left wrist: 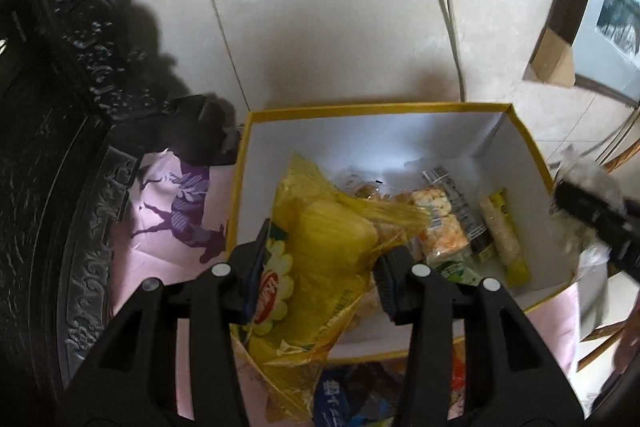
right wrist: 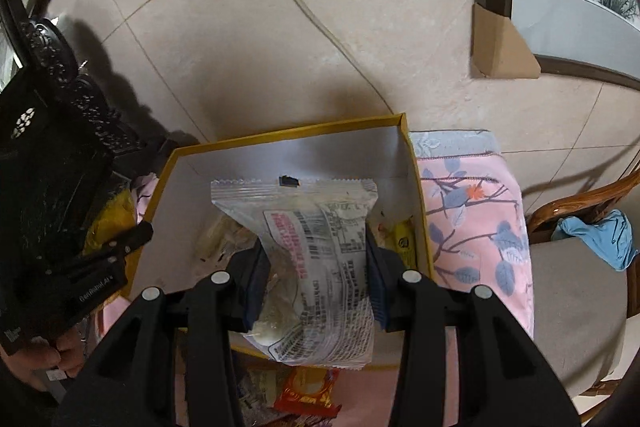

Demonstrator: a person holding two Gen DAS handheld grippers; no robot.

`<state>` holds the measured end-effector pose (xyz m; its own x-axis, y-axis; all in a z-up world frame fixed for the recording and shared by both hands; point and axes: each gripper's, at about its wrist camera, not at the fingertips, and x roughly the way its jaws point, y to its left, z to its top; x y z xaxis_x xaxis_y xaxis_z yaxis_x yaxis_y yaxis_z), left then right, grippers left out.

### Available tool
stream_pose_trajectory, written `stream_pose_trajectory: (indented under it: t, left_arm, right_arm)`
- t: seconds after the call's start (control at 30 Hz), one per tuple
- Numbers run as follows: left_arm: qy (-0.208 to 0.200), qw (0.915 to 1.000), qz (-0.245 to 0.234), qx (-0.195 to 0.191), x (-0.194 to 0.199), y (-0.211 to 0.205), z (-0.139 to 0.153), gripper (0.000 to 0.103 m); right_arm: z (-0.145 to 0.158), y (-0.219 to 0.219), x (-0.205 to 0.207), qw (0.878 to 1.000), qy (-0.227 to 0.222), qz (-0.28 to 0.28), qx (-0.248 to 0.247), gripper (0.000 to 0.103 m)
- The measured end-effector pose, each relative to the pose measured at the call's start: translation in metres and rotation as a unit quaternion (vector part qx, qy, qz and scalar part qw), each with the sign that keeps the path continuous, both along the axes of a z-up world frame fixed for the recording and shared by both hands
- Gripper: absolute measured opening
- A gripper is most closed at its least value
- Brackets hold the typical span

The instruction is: Organize snacks

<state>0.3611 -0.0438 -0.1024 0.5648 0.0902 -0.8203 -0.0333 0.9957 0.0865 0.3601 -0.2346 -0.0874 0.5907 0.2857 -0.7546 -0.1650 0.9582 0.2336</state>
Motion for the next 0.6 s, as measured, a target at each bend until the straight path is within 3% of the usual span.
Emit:
stream_pose_trajectory:
  t: [0.13, 0.17, 0.2, 0.23, 0.37, 0.43, 0.53, 0.6]
  left_arm:
    - [0.003, 1.0, -0.004, -0.003, 0.008, -0.002, -0.009, 0.046]
    - [0.0, 1.0, 0.001, -0.004, 0.01, -0.002, -0.01, 0.052]
    - [-0.003, 1.0, 0.005, 0.001, 0.011, -0.001, -0.011, 0.09]
    - [-0.009, 0.9999, 0.01, 0.009, 0.01, -0.001, -0.011, 0.101]
    - [-0.042, 0.9977, -0.009, 0.052, -0.02, -0.004, -0.009, 0.101]
    - [-0.045, 0.9979, -0.004, 0.046, -0.041, 0.0, -0.011, 0.101]
    - [-0.033, 0.9989, 0.017, 0.029, -0.079, 0.009, -0.03, 0.101]
    - [-0.018, 0.999, 0.033, 0.024, -0.101, 0.016, -0.049, 0.101]
  right_arm:
    - [0.001, 0.001, 0.012, 1.0, -0.006, -0.009, -0.008, 0.047]
    - [0.001, 0.001, 0.015, 1.0, -0.004, -0.008, -0.013, 0.067]
    - [0.001, 0.004, 0.017, 0.999, -0.002, -0.007, -0.033, 0.082]
    - [0.002, 0.006, 0.016, 0.999, -0.01, -0.011, -0.05, 0.102]
    - [0.011, -0.001, -0.007, 0.997, -0.035, -0.006, -0.067, 0.102]
    - [0.005, -0.01, -0.031, 0.997, -0.021, -0.004, -0.069, 0.102]
    - [-0.03, -0.024, -0.077, 0.996, 0.038, -0.023, -0.083, 0.102]
    - [-0.067, -0.032, -0.112, 0.994, 0.085, -0.045, -0.056, 0.102]
